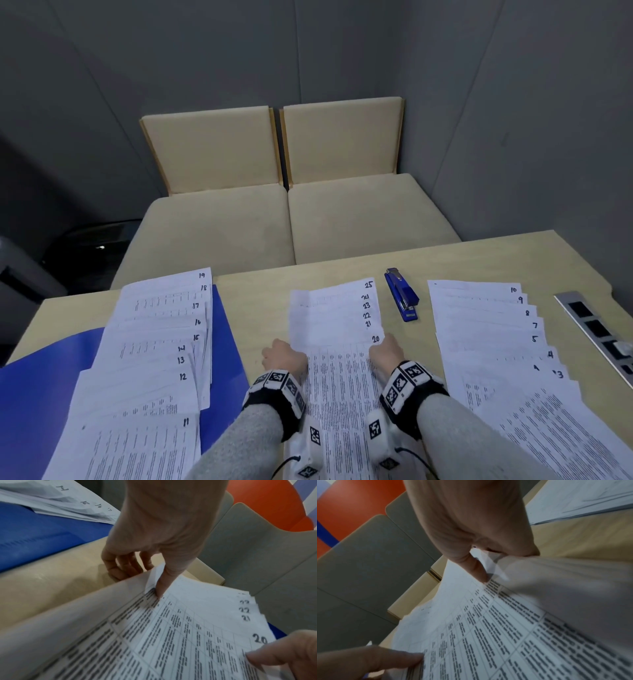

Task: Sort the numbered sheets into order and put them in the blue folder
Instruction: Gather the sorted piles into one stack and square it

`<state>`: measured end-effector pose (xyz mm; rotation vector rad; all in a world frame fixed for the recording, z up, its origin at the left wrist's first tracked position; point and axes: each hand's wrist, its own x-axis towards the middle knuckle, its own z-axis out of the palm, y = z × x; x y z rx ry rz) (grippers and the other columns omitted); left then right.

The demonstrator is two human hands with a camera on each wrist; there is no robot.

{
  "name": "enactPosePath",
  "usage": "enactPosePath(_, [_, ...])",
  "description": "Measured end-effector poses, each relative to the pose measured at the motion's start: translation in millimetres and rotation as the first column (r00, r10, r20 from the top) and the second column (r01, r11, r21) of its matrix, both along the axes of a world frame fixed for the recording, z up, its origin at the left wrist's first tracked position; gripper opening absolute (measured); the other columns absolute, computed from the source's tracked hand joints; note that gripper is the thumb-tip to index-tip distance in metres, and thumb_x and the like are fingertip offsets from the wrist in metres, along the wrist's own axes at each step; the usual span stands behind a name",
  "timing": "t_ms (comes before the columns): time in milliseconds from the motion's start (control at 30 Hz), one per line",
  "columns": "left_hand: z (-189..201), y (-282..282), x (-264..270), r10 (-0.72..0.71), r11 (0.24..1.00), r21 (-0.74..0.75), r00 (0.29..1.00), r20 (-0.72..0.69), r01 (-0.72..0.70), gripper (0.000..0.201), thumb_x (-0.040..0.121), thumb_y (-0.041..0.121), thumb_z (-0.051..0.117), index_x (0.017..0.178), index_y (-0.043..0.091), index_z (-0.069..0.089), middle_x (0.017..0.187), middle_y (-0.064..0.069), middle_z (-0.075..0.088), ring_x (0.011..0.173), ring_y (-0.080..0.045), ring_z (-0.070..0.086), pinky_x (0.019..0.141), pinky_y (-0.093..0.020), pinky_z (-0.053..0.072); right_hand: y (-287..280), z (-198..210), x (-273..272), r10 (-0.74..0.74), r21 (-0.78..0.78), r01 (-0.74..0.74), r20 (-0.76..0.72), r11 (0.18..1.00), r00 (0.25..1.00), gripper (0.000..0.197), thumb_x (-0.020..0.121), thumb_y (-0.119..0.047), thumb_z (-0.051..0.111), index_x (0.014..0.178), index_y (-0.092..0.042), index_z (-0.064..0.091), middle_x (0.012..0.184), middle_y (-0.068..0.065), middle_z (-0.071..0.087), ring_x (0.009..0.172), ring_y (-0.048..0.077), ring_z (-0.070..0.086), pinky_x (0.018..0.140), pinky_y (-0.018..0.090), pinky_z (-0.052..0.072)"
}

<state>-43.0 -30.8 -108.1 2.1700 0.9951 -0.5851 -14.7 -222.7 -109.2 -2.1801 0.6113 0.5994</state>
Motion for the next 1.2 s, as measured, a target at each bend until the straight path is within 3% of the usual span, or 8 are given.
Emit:
enactPosePath(200, [53,8,-1,0.243,0.934,-0.343,0.882,0.405,-0.099,0.050,0.086,0.001,0.053,0.130,0.000,0.030,0.117,-0.018,0.054,0.096,-0.029,0.055,0.080,-0.036,0.049,5,74,-11,-0.028,0.287,-0.089,0.380,0.954,0.925,0.021,0.086,0.006,0.047,0.099,-0.010,0.050,0.091,0.003,0.061,0.087,0.027,0.061,0.067,0.026,0.049])
enactPosePath(400, [146,-3,-1,0.128,0.986,-0.161,0.443,0.887,0.037,0.045,0.096,0.015,0.048,0.137,0.007,0.032,0.122,0.002,0.051,0.108,-0.013,0.050,0.095,-0.028,0.040,15,175,-5,-0.165,0.474,-0.265,0.688,0.840,0.707,0.017,0.092,-0.004,0.054,0.105,-0.012,0.048,0.097,-0.015,0.057,0.092,0.005,0.058,0.085,0.026,0.051])
enactPosePath(500, [154,-11,-14,0.088,0.996,-0.090,0.297,0.951,-0.006,0.029,0.096,0.012,0.050,0.123,0.009,0.038,0.110,-0.002,0.053,0.095,-0.014,0.049,0.082,-0.033,0.043,20,183,-12,-0.228,0.548,-0.294,0.693,0.783,0.684,0.023,0.090,-0.004,0.058,0.104,-0.020,0.050,0.100,-0.022,0.060,0.093,-0.008,0.060,0.088,0.023,0.047])
enactPosePath(700, [127,-8,-25,0.158,0.986,-0.165,0.389,0.908,-0.015,0.034,0.091,0.016,0.051,0.118,0.023,0.032,0.110,-0.008,0.060,0.096,-0.027,0.061,0.084,-0.052,0.051,23,165,-18,-0.283,0.561,-0.190,0.647,0.806,0.708,0.044,0.080,-0.002,0.068,0.115,-0.018,0.046,0.111,-0.004,0.052,0.101,0.001,0.051,0.079,0.010,0.042])
enactPosePath(767, [125,-5,-24,0.186,0.980,-0.198,0.417,0.890,-0.014,0.039,0.088,0.011,0.052,0.119,0.022,0.031,0.110,-0.008,0.060,0.095,-0.027,0.060,0.084,-0.050,0.051,22,161,-15,-0.309,0.572,-0.164,0.636,0.804,0.707,0.044,0.081,0.005,0.060,0.115,-0.017,0.044,0.108,-0.002,0.049,0.094,0.000,0.049,0.069,0.001,0.040])
enactPosePath(900, [117,1,-19,0.217,0.965,-0.261,0.487,0.846,0.022,0.046,0.085,0.003,0.049,0.115,0.031,0.028,0.110,-0.006,0.059,0.097,-0.025,0.061,0.086,-0.045,0.054,21,150,-4,-0.327,0.618,-0.110,0.550,0.779,0.769,0.044,0.085,0.007,0.047,0.119,-0.020,0.038,0.107,0.002,0.050,0.091,0.006,0.050,0.068,0.015,0.039])
enactPosePath(1067, [100,6,-13,0.242,0.947,-0.321,0.596,0.766,0.028,0.022,0.095,0.012,0.049,0.113,0.020,0.038,0.108,-0.003,0.061,0.102,-0.027,0.061,0.087,-0.040,0.051,21,125,2,-0.175,0.511,-0.130,0.506,0.850,0.845,0.028,0.097,-0.006,0.045,0.121,-0.017,0.035,0.099,-0.002,0.053,0.085,0.006,0.051,0.056,0.003,0.040])
enactPosePath(1200, [99,13,-13,0.225,0.948,-0.317,0.624,0.749,0.039,0.020,0.099,0.020,0.044,0.118,0.019,0.039,0.108,-0.002,0.062,0.095,-0.027,0.064,0.084,-0.048,0.055,20,104,9,-0.109,0.400,-0.101,0.469,0.911,0.876,0.031,0.093,-0.003,0.049,0.123,-0.011,0.042,0.110,0.010,0.058,0.105,0.027,0.058,0.085,0.034,0.049])
